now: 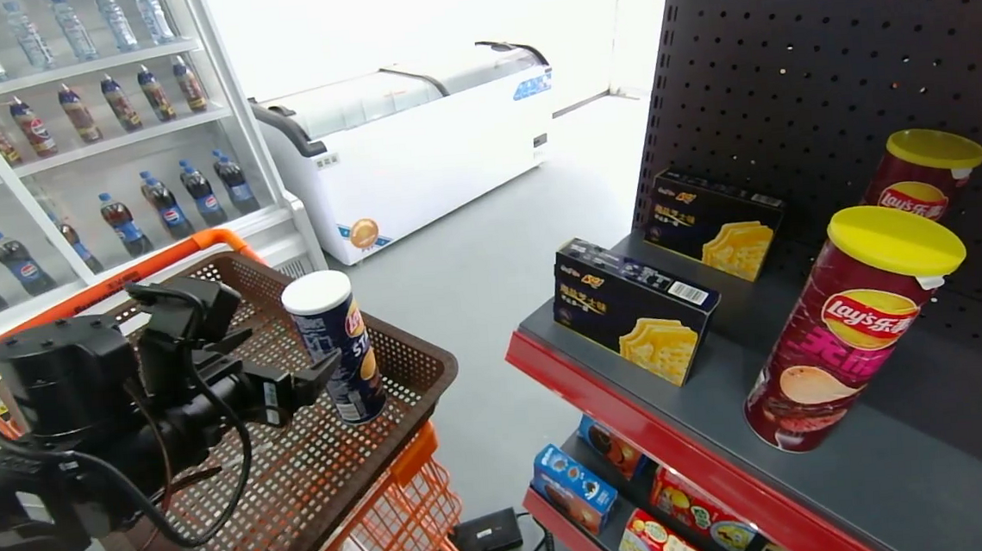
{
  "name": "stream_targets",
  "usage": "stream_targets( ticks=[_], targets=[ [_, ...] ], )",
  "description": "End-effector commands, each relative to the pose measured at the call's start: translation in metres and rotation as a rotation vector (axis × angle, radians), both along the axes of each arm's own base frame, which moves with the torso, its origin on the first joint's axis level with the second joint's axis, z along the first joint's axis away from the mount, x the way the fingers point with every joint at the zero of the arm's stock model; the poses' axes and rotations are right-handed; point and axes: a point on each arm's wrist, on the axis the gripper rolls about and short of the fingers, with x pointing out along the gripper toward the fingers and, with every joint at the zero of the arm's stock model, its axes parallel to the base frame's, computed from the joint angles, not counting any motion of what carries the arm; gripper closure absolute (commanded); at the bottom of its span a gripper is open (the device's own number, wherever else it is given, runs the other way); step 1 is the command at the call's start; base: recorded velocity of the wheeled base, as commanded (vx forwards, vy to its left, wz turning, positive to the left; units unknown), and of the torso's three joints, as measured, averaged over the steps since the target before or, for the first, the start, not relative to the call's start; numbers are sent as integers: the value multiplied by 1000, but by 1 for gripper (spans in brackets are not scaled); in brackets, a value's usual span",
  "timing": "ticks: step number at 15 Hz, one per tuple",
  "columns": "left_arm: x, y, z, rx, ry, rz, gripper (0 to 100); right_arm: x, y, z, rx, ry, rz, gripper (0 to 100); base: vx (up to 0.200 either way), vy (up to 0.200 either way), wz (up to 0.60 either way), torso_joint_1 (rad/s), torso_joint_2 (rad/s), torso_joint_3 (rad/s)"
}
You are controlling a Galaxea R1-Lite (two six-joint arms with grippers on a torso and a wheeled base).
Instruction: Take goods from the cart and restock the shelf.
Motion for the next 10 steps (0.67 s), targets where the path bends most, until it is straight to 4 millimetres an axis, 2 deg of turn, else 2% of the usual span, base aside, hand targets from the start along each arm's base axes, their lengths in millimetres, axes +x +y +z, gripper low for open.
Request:
stream_targets(
  ticks=[1,5,10],
  targets=[
    [26,-4,-28,0,64,0,0,0,0,0,-1,1,0,0,0,0,0,0,0,0],
    [54,-9,-41,-6,61,1,0,0,0,0,-1,1,0,0,0,0,0,0,0,0],
    [68,-13,-53,-14,52,-5,0,0,0,0,-1,1,0,0,0,0,0,0,0,0]
  ],
)
